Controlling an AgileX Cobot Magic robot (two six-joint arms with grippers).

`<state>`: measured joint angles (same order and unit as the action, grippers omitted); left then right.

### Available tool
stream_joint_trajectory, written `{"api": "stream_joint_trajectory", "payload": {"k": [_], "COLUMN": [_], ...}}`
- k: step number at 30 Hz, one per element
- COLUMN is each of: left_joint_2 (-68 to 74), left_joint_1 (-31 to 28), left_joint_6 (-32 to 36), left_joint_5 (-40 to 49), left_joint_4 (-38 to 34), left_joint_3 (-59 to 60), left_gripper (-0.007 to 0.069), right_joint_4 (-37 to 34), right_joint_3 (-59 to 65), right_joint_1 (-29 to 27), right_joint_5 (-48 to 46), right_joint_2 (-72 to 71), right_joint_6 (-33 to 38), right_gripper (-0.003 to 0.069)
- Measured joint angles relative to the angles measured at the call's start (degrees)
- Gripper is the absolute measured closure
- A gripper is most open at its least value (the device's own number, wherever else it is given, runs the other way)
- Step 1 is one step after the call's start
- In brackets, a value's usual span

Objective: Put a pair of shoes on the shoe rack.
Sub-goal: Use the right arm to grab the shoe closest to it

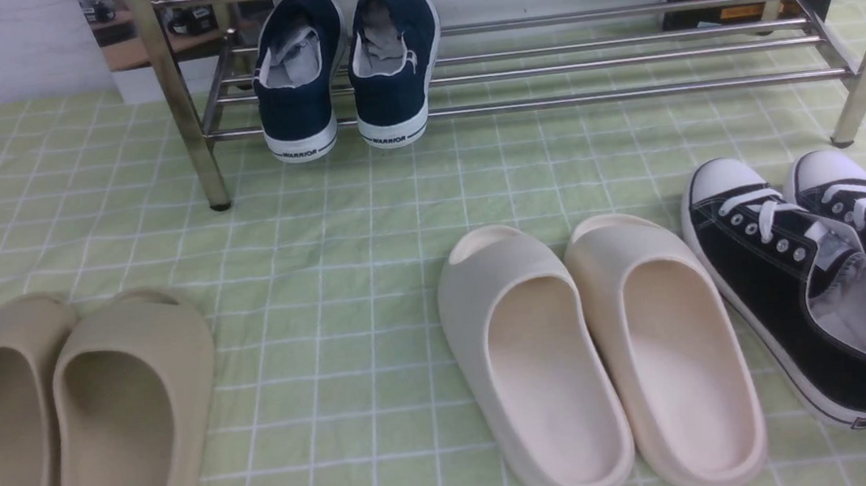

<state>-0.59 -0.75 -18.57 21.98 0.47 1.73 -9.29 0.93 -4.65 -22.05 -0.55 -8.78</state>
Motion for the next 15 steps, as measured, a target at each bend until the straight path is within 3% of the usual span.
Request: {"api": "stream_joint_trajectory", "payload": {"k": [7, 9, 12, 15], "left_joint_2": [0.00, 0.00, 0.00, 0.00], "left_joint_1": [0.00, 0.00, 0.00, 0.00], "left_joint_6": [0.00, 0.00, 0.00, 0.00], "left_joint_5": [0.00, 0.00, 0.00, 0.00], "left_joint_4": [0.00, 0.00, 0.00, 0.00], "left_joint_3": [0.00, 0.00, 0.00, 0.00], "left_gripper": [0.0617, 0.0617, 0.0614, 0.0609], "right_joint_4": [-23.33, -33.43, -41.06, -42.65], "right_joint_3": [0.32, 0.50, 0.50, 0.50], "right_joint_1": [0.00, 0.00, 0.00, 0.00], "right_joint_5": [-0.68, -1.12, -1.12, 0.65], "right_joint_2": [0.00, 0.00, 0.00, 0.00], "right_joint_6": [-1.61, -2.54, -2.72, -2.72], "right_gripper": [0.0419, 0.0419, 0.0419, 0.0419]}}
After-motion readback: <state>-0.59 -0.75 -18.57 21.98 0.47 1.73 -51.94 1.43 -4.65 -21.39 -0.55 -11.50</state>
